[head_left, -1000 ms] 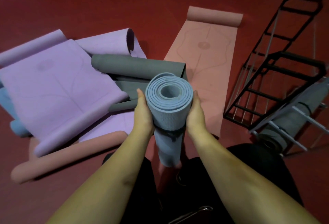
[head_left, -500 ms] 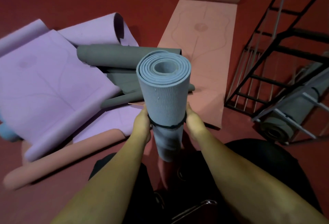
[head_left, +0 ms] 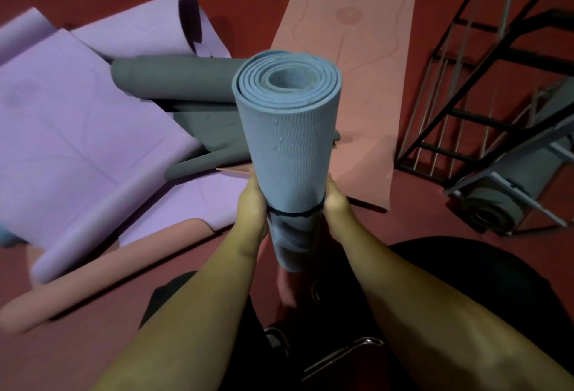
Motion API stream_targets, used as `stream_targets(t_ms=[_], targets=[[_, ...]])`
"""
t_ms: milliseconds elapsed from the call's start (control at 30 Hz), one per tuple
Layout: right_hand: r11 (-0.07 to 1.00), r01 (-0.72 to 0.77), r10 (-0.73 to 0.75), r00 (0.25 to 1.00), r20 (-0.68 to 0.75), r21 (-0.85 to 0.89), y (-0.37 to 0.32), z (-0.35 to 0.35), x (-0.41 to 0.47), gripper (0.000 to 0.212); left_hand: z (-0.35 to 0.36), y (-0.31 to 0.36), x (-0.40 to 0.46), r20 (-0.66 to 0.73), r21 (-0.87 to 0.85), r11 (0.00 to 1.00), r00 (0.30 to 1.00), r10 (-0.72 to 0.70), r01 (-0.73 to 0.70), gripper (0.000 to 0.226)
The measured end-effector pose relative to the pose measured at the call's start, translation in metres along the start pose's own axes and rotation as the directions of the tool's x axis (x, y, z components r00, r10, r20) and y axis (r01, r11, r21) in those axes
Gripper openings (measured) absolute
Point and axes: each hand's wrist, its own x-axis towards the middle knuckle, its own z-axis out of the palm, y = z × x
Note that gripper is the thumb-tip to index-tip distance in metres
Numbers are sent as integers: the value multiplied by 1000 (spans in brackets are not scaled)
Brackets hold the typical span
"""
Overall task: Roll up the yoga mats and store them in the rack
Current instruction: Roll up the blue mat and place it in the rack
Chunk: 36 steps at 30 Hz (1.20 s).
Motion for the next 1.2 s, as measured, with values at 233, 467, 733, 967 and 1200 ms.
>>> stream_targets(t_ms=[233,467,733,967,1200], targets=[[991,107,-106,994,15,-78,8,-12,9,32,-11,-15,13,-35,31,994,994,-100,101,18],[985,52,-61,997,54,162,-18,11,12,49,-2,11,27,21,-47,999,1000,-12,13,42],[990,-134,133,991,-23,-51,10,-6,15,62,6,-14,20,-22,34,996,997,-79,80,42],[969,-190,187,982,29,161,18,-8,27,66,16,-14,29,65,-71,995,996,-67,71,40],[943,-162,165,986,15,290,-21,-33,10,78,42,28,-1,299,2,998,952,-59,61,67]])
